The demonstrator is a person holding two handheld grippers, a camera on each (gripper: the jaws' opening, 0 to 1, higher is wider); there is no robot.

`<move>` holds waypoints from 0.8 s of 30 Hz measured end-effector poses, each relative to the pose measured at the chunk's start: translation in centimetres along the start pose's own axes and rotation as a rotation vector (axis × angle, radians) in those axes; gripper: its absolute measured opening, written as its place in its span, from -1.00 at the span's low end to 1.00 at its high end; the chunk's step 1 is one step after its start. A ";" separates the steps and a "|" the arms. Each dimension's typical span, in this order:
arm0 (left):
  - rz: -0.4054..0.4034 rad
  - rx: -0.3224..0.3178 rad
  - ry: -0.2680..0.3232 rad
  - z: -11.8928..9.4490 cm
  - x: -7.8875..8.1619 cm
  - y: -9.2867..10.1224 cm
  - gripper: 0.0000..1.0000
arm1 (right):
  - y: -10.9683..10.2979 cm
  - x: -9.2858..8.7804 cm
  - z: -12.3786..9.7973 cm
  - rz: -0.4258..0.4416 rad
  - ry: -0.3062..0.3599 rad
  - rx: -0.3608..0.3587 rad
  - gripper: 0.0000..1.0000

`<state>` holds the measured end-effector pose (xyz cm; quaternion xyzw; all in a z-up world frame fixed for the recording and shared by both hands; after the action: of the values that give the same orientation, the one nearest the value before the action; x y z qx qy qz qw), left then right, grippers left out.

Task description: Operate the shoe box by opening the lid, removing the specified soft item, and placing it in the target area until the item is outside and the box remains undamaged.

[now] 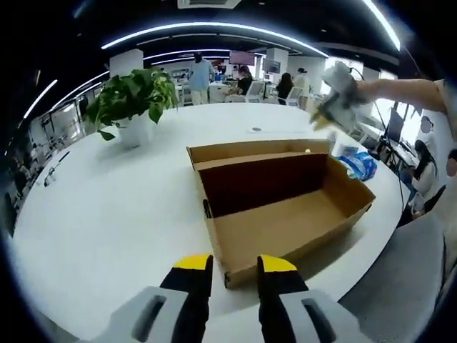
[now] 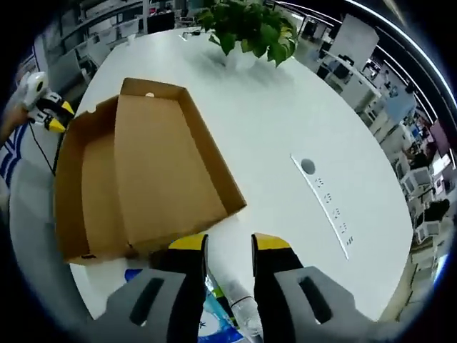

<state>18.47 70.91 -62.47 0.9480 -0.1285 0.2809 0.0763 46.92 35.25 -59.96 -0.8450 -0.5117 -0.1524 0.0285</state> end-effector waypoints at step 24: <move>-0.116 0.007 0.003 0.7 -0.7 -0.7 -0.89 | -1.9 0.4 5.9 0.528 -0.006 0.070 -0.82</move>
<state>18.48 71.57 -63.47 0.9537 -0.0720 0.2780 0.0894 46.72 37.68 -65.69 -0.9482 -0.2787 -0.1194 0.0947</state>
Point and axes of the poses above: the point that each gripper's makers call its tool centre point, and the gripper's own axes: z roughly forward along the fingers, y roughly to its right, x roughly out of its top, the point moved 10 cm from there along -z, roughly backward along the fingers, and after that the axes turned 14 degrees about -y, right-handed, at the moved point
